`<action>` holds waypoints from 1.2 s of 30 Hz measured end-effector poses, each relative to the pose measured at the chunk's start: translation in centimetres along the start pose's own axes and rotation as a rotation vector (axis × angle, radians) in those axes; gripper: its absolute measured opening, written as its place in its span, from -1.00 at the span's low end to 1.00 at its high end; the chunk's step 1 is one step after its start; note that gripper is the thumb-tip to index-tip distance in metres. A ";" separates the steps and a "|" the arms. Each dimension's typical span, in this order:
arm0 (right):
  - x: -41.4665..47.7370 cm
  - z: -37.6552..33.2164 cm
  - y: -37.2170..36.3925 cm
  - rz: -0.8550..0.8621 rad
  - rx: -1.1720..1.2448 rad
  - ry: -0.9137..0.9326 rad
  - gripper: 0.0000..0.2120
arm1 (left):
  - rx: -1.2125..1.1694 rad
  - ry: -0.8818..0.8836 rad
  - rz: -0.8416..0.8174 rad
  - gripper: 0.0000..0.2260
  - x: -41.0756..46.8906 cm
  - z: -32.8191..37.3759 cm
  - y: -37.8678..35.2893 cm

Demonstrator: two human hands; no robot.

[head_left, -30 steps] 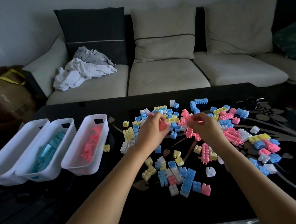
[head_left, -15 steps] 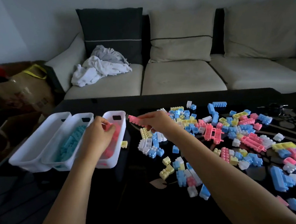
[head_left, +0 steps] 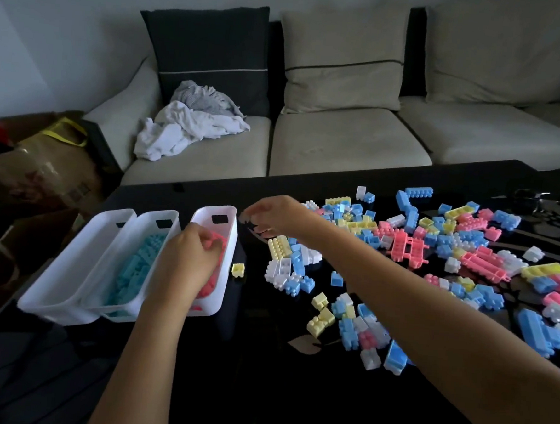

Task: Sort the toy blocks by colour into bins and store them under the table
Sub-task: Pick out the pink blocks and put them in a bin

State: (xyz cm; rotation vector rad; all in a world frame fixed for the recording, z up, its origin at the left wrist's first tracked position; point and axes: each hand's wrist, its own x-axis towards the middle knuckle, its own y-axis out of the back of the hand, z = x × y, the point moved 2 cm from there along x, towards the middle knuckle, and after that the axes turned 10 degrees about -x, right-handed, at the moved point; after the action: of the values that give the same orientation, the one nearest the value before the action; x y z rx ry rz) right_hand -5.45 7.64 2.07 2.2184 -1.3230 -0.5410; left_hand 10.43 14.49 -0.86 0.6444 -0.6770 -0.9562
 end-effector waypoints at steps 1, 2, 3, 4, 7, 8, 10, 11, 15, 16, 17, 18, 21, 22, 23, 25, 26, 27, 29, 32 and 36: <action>-0.5 1.0 1.3 0.003 -0.128 0.019 -0.72 | -0.062 -0.048 0.004 -0.89 -0.3 0.7 -0.1; -0.8 2.1 2.8 0.037 -0.258 0.048 -0.70 | -0.135 -0.102 -0.001 -0.89 -0.6 1.4 -0.7; -1.5 3.3 4.3 0.032 -0.302 0.025 -0.68 | -0.208 -0.162 -0.012 -0.87 -0.9 2.2 -1.3; -1.9 4.7 5.5 0.076 -0.388 0.013 -0.66 | -0.253 -0.225 -0.031 -0.86 -1.2 3.0 -1.8; -3.8 9.8 8.6 0.154 -0.626 -0.095 -0.58 | -0.273 -0.383 -0.172 -0.83 -2.1 5.9 -4.2; -4.5 11.5 9.1 0.148 -0.712 -0.120 -0.54 | -0.277 -0.417 -0.227 -0.82 -2.2 6.8 -5.0; -6.0 14.1 9.8 0.125 -0.837 -0.149 -0.45 | -0.267 -0.475 -0.329 -0.80 -2.2 8.7 -6.9; -6.8 15.1 10.0 0.101 -0.885 -0.158 -0.41 | -0.256 -0.500 -0.376 -0.79 -2.1 9.8 -7.8; -8.6 17.6 10.0 0.092 -0.899 -0.090 -0.45 | -0.224 -0.553 -0.521 -0.79 -1.1 13.8 -12.3; -8.7 18.0 9.9 0.124 -0.880 -0.071 -0.46 | -0.224 -0.553 -0.557 -0.79 -0.8 14.6 -13.3; -8.8 18.0 10.0 0.133 -0.874 -0.062 -0.46 | -0.225 -0.551 -0.588 -0.79 -0.6 15.4 -14.5; -8.6 18.3 10.1 0.154 -0.887 -0.036 -0.47 | -0.220 -0.551 -0.610 -0.77 -0.3 16.1 -15.5; -8.6 18.5 10.6 0.202 -0.830 -0.018 -0.45 | -0.159 -0.557 -0.636 -0.75 0.4 17.6 -18.0; -8.6 18.9 10.9 0.235 -0.782 -0.026 -0.45 | -0.135 -0.557 -0.639 -0.76 0.7 18.2 -18.8; -8.7 19.1 11.1 0.253 -0.741 -0.029 -0.46 | -0.111 -0.557 -0.643 -0.76 1.0 18.6 -19.4; -8.8 19.4 11.7 0.273 -0.684 -0.026 -0.51 | -0.074 -0.561 -0.657 -0.75 1.6 19.5 -20.3; -8.9 19.4 12.0 0.283 -0.654 -0.027 -0.54 | -0.052 -0.568 -0.665 -0.74 1.9 19.9 -20.6; -9.0 19.3 12.4 0.291 -0.624 -0.034 -0.57 | -0.028 -0.575 -0.669 -0.75 2.0 20.2 -20.8; -9.2 19.1 13.5 0.332 -0.560 -0.052 -0.62 | 0.006 -0.592 -0.678 -0.80 2.2 20.6 -21.3; -9.6 19.1 15.6 0.416 -0.349 -0.122 -0.65 | 0.043 -0.591 -0.711 -0.74 2.1 20.8 -21.9; -10.6 19.2 18.1 0.484 0.413 -0.191 -0.70 | 0.072 -0.562 -0.714 -0.73 2.1 20.8 -22.6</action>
State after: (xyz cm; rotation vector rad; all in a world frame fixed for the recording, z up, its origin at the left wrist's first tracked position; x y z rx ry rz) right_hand -33.56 5.68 -1.57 2.0631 -2.1520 -0.3195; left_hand -15.93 -1.04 -4.26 0.6989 -1.0038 -1.8212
